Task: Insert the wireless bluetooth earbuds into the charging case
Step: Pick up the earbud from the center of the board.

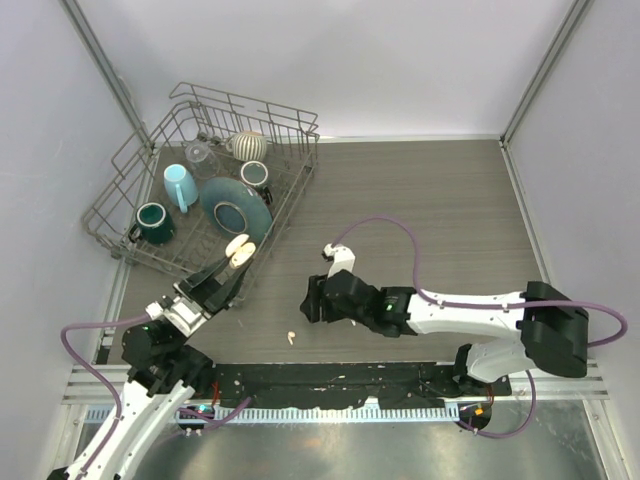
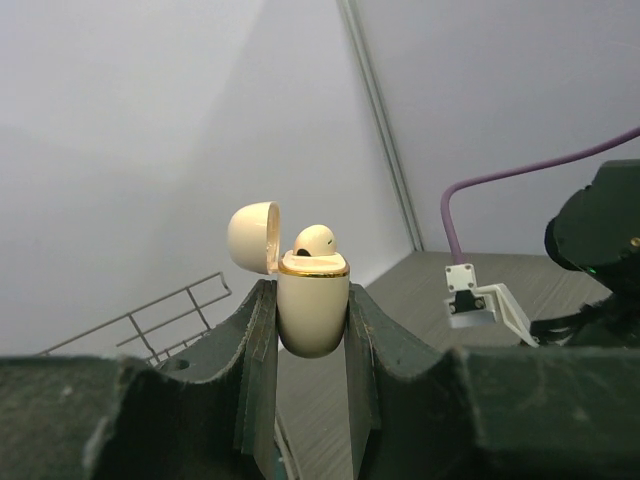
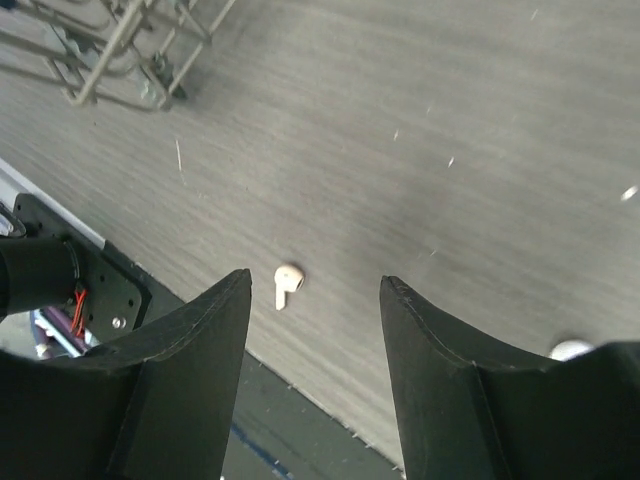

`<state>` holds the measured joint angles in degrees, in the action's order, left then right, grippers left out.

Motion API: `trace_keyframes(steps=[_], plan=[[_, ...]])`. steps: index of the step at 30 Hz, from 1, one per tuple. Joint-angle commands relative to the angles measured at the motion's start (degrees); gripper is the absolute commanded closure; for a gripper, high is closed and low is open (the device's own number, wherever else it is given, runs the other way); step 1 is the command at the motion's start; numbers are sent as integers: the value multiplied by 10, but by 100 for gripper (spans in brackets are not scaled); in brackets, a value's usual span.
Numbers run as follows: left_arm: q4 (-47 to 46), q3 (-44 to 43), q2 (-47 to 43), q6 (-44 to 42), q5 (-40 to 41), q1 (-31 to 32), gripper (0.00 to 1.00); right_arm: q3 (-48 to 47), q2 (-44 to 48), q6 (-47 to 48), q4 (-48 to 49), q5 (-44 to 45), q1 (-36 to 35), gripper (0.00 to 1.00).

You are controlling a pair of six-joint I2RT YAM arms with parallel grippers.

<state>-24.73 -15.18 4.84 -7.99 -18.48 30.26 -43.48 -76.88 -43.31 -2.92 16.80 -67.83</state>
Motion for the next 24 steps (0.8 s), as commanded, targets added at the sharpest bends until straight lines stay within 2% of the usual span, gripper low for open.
trace_keyframes(steps=[1, 8, 11, 16, 21, 24], plan=[[17, -20, -6, -14, 27, 0, 100, -48, -36, -113, -16, 1, -25, 40], [29, -19, -7, -19, 49, 0, 100, -143, -126, -203, -132, 48, -66, 37], [33, -18, -11, -19, 55, 0, 100, -182, -152, -240, -188, 80, -73, 42], [45, -20, -18, -19, 74, 0, 100, -273, -195, -324, -342, 148, -97, 45], [51, -18, -26, -13, 95, 0, 100, -354, -272, -359, -445, 121, -103, 46], [57, -20, -26, -12, 101, 0, 100, -371, -295, -356, -450, 97, -103, 46]])
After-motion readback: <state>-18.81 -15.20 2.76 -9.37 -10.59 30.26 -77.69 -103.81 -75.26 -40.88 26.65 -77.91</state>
